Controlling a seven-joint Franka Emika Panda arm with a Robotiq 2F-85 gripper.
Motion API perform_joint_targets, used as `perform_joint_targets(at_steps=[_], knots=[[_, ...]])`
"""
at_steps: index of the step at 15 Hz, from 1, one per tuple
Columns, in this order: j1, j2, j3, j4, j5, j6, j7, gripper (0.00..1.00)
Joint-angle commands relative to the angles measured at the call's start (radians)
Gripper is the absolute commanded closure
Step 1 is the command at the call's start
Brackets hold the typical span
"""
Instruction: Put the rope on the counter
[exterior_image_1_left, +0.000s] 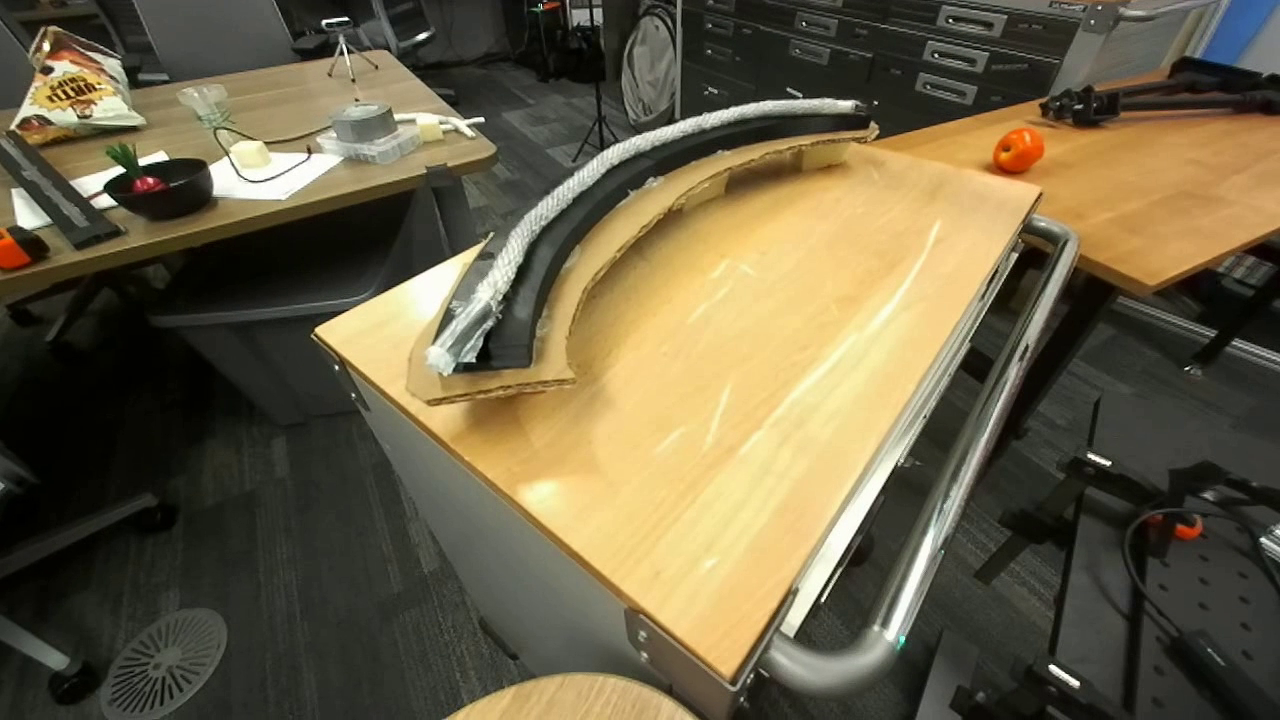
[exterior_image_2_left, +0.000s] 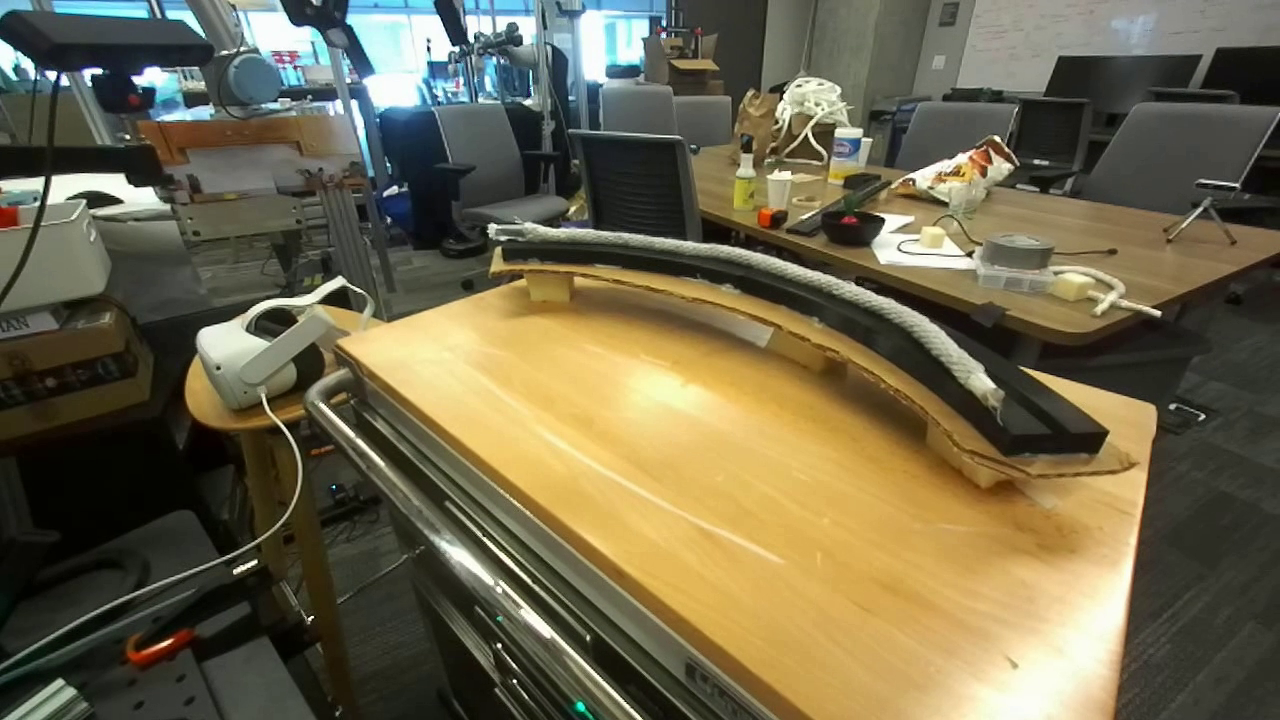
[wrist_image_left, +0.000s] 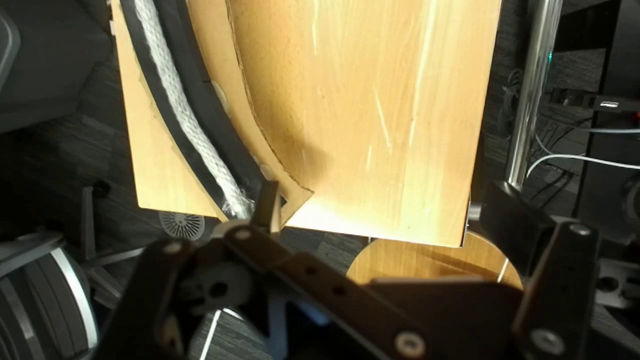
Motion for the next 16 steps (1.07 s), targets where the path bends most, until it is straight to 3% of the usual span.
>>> perform_joint_targets(at_steps=[1,4,5,9,10,16], knots=[[-0.006,0.111,-0.052,0.094,0.090,0.035,-0.214,0.00],[-0.024,0.232,-0.055,0.178,0.156,0.049,-0.352,0.00],[-0.037,0.288,-0.033,0.214,0.146,0.047,-0.342,0.00],[-0.081,0.443,0.046,0.291,0.023,0.180,-0.089,0.00],[-0.089,0.369,0.041,0.219,0.070,0.130,-0.189,0.00],[-0.105,0.405,0.057,0.235,0.049,0.158,-0.163,0.00]])
